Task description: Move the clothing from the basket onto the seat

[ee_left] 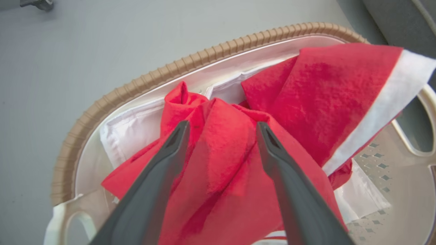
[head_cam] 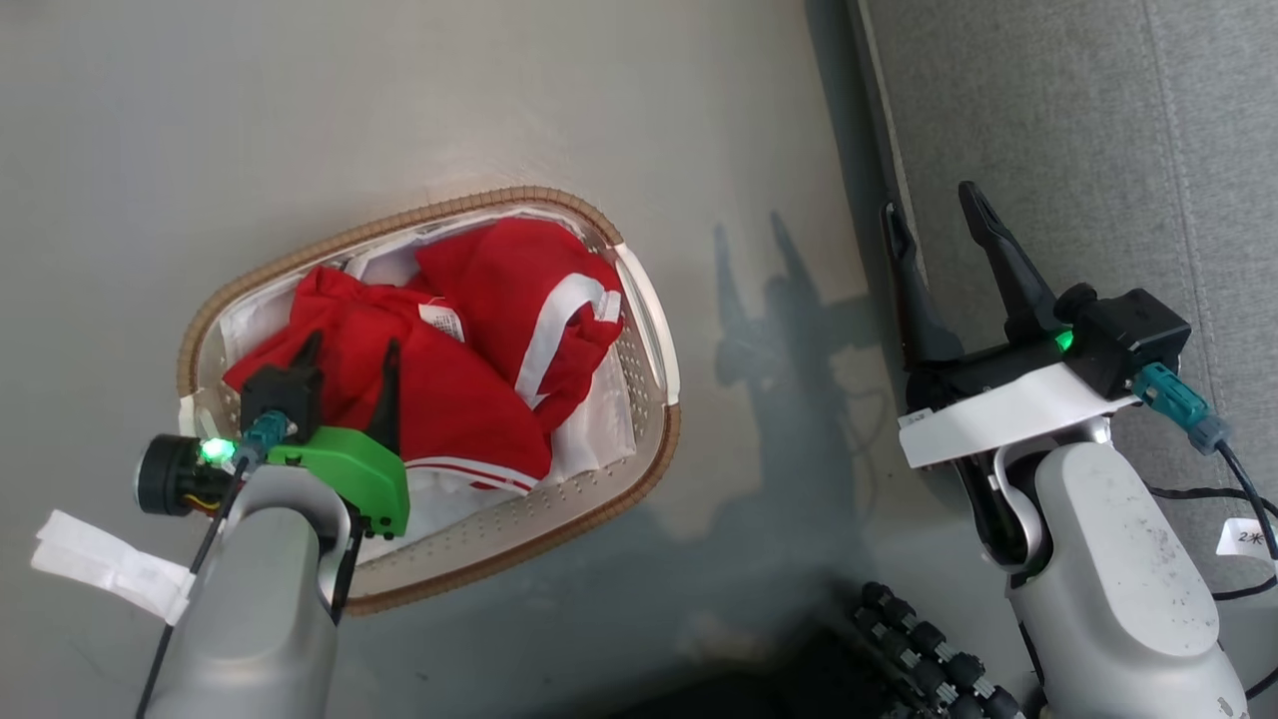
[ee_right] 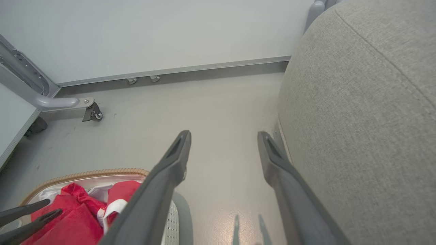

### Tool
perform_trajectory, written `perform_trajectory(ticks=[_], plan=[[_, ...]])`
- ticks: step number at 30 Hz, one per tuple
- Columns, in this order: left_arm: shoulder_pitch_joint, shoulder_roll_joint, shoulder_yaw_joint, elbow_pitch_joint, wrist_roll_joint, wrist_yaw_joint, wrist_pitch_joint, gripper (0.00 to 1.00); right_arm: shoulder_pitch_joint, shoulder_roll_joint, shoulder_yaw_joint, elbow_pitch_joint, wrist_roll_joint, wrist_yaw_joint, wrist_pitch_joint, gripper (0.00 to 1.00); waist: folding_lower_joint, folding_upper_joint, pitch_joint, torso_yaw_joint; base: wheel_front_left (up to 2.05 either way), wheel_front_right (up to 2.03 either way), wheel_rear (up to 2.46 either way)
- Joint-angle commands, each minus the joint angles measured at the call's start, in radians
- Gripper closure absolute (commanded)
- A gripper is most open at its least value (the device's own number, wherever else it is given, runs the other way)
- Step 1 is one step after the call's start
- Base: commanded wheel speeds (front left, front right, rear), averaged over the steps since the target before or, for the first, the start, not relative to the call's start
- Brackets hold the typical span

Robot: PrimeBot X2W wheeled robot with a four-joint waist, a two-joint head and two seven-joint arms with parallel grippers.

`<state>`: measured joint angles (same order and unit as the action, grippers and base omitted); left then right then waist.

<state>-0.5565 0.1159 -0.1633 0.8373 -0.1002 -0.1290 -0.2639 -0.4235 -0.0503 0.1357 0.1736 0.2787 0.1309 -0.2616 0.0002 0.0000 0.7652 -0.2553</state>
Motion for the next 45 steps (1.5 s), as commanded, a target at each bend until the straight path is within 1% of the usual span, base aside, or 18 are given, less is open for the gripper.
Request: perform_trajectory(ticks=[1, 9, 14, 18, 23, 24, 25, 26, 29, 35, 45], plan=[[-0.023, 0.014, 0.002, 0.014, 0.009, -0.003, -0.001, 0.00, -0.017, -0.002, -0.001, -0.003, 0.002, 0.000, -0.005, 0.00, -0.0002, 0.0000, 0.034, -0.005, 0.00, 0.00, 0.00], [-0.103, 0.020, 0.020, 0.154, -0.012, -0.001, -0.001, 0.00, -0.033, -0.001, 0.008, -0.008, -0.002, 0.000, -0.005, 0.00, -0.0002, 0.0000, 0.079, -0.010, 0.00, 0.00, 0.00], [-0.136, -0.003, -0.004, 0.214, -0.032, -0.004, 0.000, 0.00, -0.046, -0.002, 0.021, 0.003, 0.004, 0.000, -0.005, 0.00, -0.0002, 0.0000, 0.089, -0.008, 0.00, 0.00, 0.00], [-0.141, -0.034, -0.031, 0.291, -0.101, -0.009, 0.004, 0.00, -0.054, -0.002, 0.026, 0.009, 0.010, 0.000, -0.005, 0.00, -0.0002, 0.0000, 0.088, -0.008, 0.00, 0.00, 0.00], [-0.144, -0.057, -0.089, 0.333, -0.189, -0.012, 0.005, 0.00, -0.061, -0.002, 0.036, 0.019, 0.020, 0.000, -0.005, 0.00, -0.0002, 0.0000, 0.078, -0.005, 0.00, 0.00, 0.00], [-0.140, -0.055, -0.104, 0.336, -0.198, -0.012, 0.004, 0.22, -0.062, -0.002, 0.037, 0.021, 0.021, 0.000, -0.005, 0.00, -0.0002, 0.0000, 0.074, -0.006, 0.00, 0.00, 0.00], [-0.138, -0.054, -0.120, 0.336, -0.206, -0.011, 0.004, 0.73, -0.062, -0.002, 0.037, 0.022, 0.022, 0.000, -0.005, 0.00, -0.0002, 0.0000, 0.069, -0.006, 0.00, 0.00, 0.00], [-0.134, -0.051, -0.132, 0.333, -0.223, -0.011, 0.003, 1.00, -0.061, -0.002, 0.037, 0.025, 0.023, 0.000, -0.005, 0.00, -0.0002, 0.0000, 0.059, -0.005, 0.00, 0.00, 0.00], [-0.123, -0.047, -0.168, 0.319, -0.256, -0.011, 0.002, 1.00, -0.053, -0.002, 0.036, 0.029, 0.022, 0.000, -0.005, 0.00, -0.0002, 0.0000, 0.033, -0.003, 0.00, 0.00, 0.00], [-0.081, -0.016, -0.222, 0.242, -0.302, -0.003, -0.001, 1.00, -0.027, -0.002, 0.032, 0.045, 0.016, 0.000, -0.005, 0.00, -0.0002, 0.0000, -0.046, 0.006, 0.00, 0.00, 0.00], [0.024, -0.018, -0.251, 0.158, -0.354, -0.003, -0.001, 1.00, 0.034, -0.002, 0.025, 0.074, 0.008, 0.000, -0.005, 0.00, -0.0002, 0.0000, -0.210, 0.025, 0.00, 0.00, 0.00]])
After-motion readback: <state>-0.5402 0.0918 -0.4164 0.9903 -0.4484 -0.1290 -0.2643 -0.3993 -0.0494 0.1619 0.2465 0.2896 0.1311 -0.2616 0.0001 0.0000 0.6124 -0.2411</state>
